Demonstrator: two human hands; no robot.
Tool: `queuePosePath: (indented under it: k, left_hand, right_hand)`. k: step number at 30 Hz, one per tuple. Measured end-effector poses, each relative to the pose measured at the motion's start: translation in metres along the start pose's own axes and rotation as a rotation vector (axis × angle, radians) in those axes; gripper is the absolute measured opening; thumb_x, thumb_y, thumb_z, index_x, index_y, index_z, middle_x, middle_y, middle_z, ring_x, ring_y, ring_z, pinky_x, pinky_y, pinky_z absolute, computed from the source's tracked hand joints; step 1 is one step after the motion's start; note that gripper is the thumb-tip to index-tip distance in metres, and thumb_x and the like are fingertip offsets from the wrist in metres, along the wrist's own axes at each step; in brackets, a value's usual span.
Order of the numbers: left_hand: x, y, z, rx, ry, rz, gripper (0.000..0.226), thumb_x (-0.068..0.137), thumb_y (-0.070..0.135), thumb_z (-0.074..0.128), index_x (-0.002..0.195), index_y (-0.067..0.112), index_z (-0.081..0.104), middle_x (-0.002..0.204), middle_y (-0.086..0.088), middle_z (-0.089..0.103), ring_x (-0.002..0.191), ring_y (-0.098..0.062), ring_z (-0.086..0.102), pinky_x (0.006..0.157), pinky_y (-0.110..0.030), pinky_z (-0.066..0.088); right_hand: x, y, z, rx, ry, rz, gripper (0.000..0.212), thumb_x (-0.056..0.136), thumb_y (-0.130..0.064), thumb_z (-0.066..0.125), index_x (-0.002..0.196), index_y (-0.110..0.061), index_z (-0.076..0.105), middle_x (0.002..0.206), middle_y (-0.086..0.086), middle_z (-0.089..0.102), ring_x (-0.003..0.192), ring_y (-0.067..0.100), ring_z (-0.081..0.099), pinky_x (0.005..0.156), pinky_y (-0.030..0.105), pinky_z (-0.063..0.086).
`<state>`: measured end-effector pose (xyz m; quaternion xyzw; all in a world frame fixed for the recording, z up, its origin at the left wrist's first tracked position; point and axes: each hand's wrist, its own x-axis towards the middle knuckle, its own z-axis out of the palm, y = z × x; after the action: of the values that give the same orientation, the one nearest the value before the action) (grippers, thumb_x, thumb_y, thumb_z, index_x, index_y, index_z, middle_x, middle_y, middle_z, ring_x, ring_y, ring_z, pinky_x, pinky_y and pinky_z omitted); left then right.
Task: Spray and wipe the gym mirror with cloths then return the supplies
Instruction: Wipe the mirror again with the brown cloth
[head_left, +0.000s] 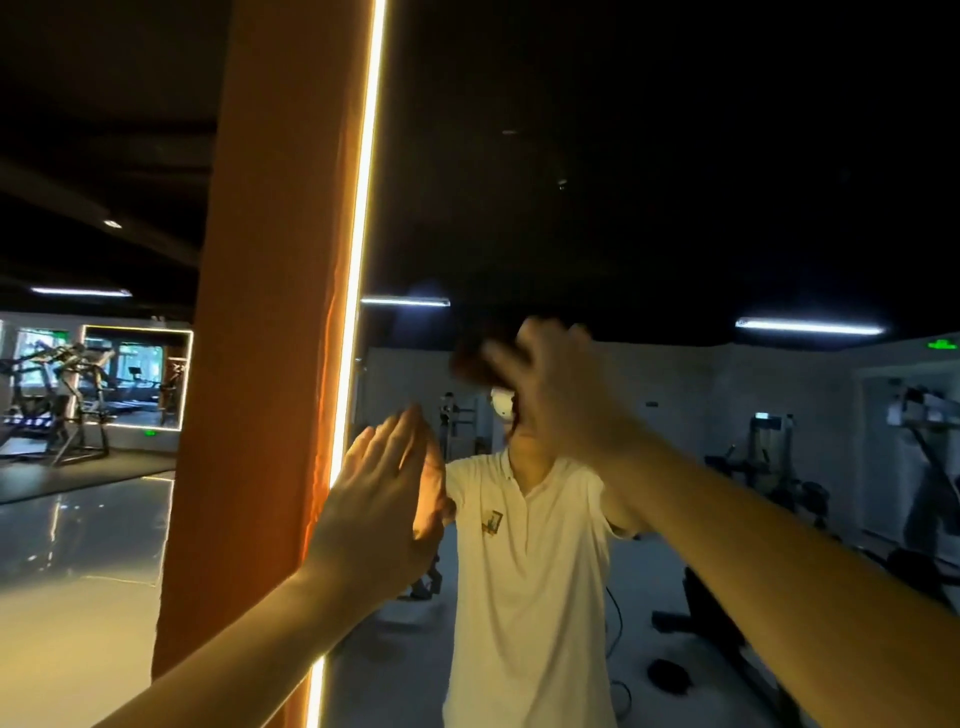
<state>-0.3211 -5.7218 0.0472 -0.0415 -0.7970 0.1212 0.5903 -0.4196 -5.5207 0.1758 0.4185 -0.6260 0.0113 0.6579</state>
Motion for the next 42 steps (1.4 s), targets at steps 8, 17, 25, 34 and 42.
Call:
queuePosePath:
  k: [8, 17, 25, 34, 42]
  left_hand:
    - [0.012, -0.014, -0.029, -0.081, 0.091, -0.023, 0.052, 0.092, 0.042, 0.051, 0.132, 0.014, 0.066, 0.140, -0.008, 0.065, 0.125, -0.032, 0.065, 0.103, -0.051, 0.054]
    - [0.081, -0.005, -0.048, -0.700, 0.255, -0.255, 0.025, 0.098, -0.002, 0.060, 0.116, 0.012, 0.069, 0.109, 0.006, 0.071, 0.097, 0.000, 0.069, 0.084, -0.015, 0.057]
    - [0.142, 0.027, -0.022, -0.359, 0.273, -0.185, 0.043, 0.103, 0.042, 0.049, 0.135, 0.016, 0.062, 0.136, -0.005, 0.060, 0.123, -0.028, 0.052, 0.107, -0.043, 0.047]
    - [0.101, -0.058, -0.008, 0.116, 0.326, -0.145, 0.046, 0.108, 0.033, 0.037, 0.140, 0.005, 0.055, 0.133, -0.024, 0.058, 0.115, -0.041, 0.057, 0.094, -0.050, 0.048]
    - [0.097, 0.029, 0.015, -0.057, 0.329, -0.206, 0.043, 0.106, 0.032, 0.045, 0.136, 0.003, 0.056, 0.122, -0.021, 0.054, 0.103, -0.031, 0.054, 0.088, -0.036, 0.047]
  right_hand:
    - [0.069, -0.041, 0.029, 0.034, 0.169, 0.241, 0.056, 0.090, -0.022, 0.074, 0.143, -0.016, 0.057, 0.122, 0.015, 0.053, 0.106, 0.031, 0.055, 0.090, 0.041, 0.048]
    - [0.046, -0.041, 0.013, 0.201, 0.163, 0.386, 0.058, 0.093, -0.031, 0.068, 0.143, -0.009, 0.048, 0.122, 0.011, 0.066, 0.111, 0.030, 0.065, 0.096, 0.047, 0.054]
    - [0.006, -0.022, -0.003, 0.598, 0.085, 0.286, 0.071, 0.096, -0.028, 0.073, 0.154, -0.014, 0.035, 0.130, 0.004, 0.065, 0.107, 0.013, 0.067, 0.088, 0.026, 0.058]
    - [-0.068, -0.015, -0.005, 0.293, 0.076, 0.330, 0.048, 0.099, -0.023, 0.056, 0.144, -0.006, 0.052, 0.140, 0.010, 0.057, 0.128, 0.024, 0.056, 0.106, 0.040, 0.045]
    - [-0.110, 0.002, -0.002, 0.038, -0.137, 0.108, 0.060, 0.098, -0.018, 0.054, 0.155, -0.003, 0.040, 0.164, 0.017, 0.034, 0.153, 0.032, 0.031, 0.119, 0.056, 0.035]
